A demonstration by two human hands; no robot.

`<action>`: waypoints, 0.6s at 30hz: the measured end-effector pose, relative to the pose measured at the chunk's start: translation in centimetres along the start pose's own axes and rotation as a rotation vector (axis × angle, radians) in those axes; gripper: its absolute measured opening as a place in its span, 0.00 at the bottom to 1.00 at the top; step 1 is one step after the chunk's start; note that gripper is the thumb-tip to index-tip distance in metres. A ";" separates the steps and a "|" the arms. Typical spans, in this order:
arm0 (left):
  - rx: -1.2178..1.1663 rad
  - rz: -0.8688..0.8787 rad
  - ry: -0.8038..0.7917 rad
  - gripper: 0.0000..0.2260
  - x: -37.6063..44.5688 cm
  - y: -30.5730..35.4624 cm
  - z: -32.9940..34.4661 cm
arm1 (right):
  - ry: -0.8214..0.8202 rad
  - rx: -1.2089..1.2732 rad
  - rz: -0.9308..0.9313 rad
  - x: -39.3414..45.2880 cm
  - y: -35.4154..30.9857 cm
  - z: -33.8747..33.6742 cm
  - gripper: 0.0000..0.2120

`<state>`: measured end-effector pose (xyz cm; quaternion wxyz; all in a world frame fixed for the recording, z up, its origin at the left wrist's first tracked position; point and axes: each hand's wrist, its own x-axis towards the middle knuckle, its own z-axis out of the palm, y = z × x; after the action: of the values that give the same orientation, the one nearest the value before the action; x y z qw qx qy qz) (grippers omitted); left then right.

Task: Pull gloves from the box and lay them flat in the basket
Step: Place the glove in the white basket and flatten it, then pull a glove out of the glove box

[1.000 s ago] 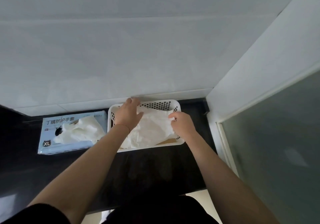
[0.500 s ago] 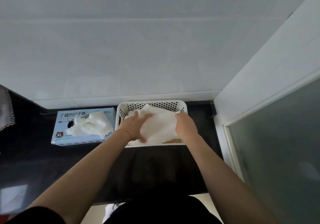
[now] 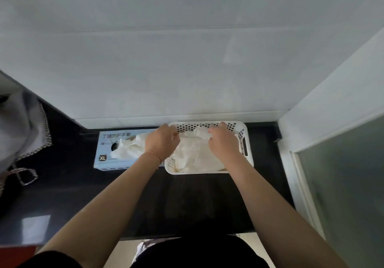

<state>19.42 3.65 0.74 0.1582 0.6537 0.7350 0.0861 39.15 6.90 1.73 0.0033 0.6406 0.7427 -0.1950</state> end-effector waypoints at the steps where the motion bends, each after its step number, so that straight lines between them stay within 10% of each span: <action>1: -0.004 -0.040 0.079 0.09 -0.2 -1.6 -0.7 | 0.003 0.022 -0.025 0.1 -1.7 0.4 0.12; 9: -0.103 -0.362 -0.225 0.10 -0.6 -10.7 -4.9 | -0.058 0.069 -0.110 0.0 -11.0 3.0 0.09; 18: -0.290 -0.228 0.135 0.12 -0.3 -13.7 -9.0 | -0.013 0.280 -0.128 0.2 -16.0 3.5 0.09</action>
<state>3.56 2.32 4.64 0.2097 0.5293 0.7932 0.2163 23.06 4.39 2.99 -0.0936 0.5849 0.7476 -0.3004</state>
